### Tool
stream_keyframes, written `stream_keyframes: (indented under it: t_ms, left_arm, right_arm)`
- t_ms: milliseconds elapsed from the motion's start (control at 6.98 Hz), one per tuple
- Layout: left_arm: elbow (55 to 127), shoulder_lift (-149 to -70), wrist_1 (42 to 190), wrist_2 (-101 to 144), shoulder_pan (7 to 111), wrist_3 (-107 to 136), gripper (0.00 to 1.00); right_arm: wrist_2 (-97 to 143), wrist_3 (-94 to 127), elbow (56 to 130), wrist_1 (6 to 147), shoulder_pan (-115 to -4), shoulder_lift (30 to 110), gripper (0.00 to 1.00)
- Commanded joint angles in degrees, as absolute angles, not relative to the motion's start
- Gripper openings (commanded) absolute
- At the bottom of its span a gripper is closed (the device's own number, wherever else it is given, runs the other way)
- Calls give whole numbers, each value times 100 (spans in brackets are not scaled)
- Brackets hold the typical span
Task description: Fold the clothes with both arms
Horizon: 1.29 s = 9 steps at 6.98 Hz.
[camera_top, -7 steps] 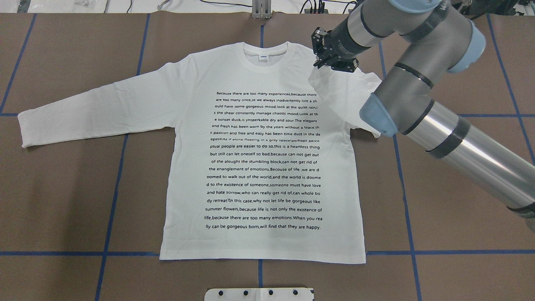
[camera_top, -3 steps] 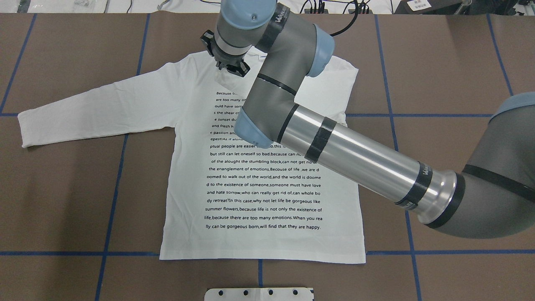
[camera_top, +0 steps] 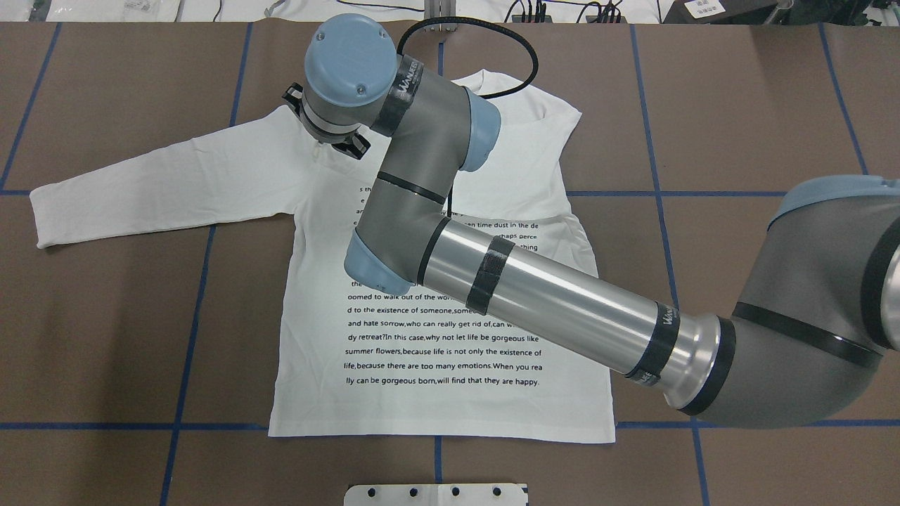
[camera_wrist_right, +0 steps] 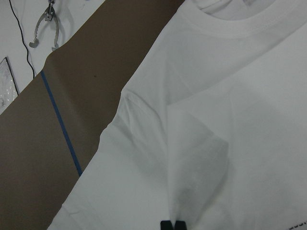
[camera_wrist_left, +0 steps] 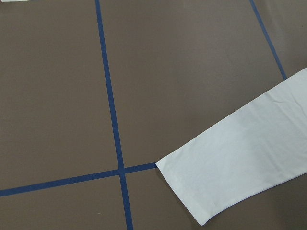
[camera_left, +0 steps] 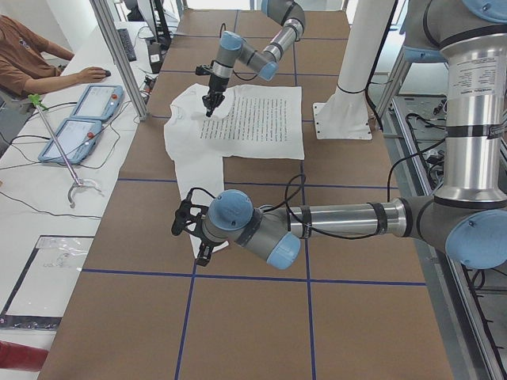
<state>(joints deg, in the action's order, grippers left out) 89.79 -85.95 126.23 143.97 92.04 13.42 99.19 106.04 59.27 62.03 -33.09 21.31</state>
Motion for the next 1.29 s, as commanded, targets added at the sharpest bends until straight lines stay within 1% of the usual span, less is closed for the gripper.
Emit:
stream_keyframes:
  t_ms: [0,287,430,716,860,1003,1146]
  left_arm:
    - [8982,-8596,12621,14396,9202,1353,100]
    - [8904,-8596,12630,14396,9045,1441,100]
    - [8834,-8648,12630,14396,8835,1685,100]
    - [8554,-8875,12656,14127,8054,2806,100]
    - [8447,-8938,12761,13898,7842,3152,100]
    - [8063,-9191,12927,13695,7561,3477,100]
    - [7459,-9524,13259,13641,7376,3663,96]
  right_arm:
    - [9739,10600,5836,6117,-3235,2101,100]
    - [9703,10608,5862,6126,-3199,1996,100]
    - [9703,10843,6002,6169,-3191,1978,100]
    - [9808,10890,7576,7682,-3217,2694,100]
    - [9913,10872,8359,7934,-3313,3255,100]
    - [10123,10794,9133,7919,-3461,4000,100]
    - [10195,10645,9532,7910,-3524,4425,100]
